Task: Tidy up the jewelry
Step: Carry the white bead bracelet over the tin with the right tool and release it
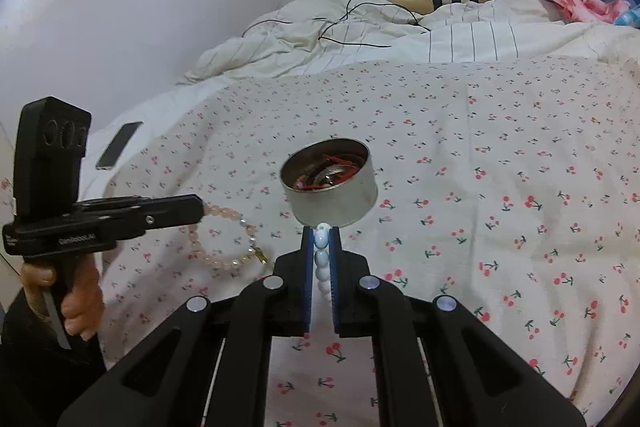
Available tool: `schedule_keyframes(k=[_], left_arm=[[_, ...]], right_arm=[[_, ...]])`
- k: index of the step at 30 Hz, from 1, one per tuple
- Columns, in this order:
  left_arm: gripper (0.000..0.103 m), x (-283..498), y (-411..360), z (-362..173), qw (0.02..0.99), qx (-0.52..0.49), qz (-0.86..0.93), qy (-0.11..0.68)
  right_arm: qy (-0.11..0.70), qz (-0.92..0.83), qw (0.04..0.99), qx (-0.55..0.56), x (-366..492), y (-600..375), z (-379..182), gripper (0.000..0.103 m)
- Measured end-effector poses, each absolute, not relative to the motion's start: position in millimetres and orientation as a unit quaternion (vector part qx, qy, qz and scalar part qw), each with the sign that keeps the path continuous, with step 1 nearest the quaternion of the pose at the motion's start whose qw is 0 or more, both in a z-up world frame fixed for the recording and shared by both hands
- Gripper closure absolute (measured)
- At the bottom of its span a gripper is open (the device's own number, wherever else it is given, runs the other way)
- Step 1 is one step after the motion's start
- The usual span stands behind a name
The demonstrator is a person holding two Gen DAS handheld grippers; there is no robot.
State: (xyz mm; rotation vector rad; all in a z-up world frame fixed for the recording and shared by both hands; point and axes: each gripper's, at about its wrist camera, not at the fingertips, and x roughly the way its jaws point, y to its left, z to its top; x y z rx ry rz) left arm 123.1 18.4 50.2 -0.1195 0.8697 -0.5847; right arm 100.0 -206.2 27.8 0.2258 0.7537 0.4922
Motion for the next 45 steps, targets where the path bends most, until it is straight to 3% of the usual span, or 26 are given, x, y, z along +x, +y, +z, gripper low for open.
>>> schedule_keyframes(k=[14,28,45], left_arm=[[0.096,156,-21,68,0.864,-0.012,-0.293,0.409],[0.096,199,-28,74,0.868,-0.029,-0.292,0.401],[0.095,243,-33,25,0.853,-0.01,-0.209,0.478]], right_arm=[[0.358,0.236,0.894,0.13,105,-214,34,0.095],[0.369,0.233,0.887,0.152,123,-220,26,0.095],[0.373,0.233,0.884,0.157,123,-221,24,0.095]])
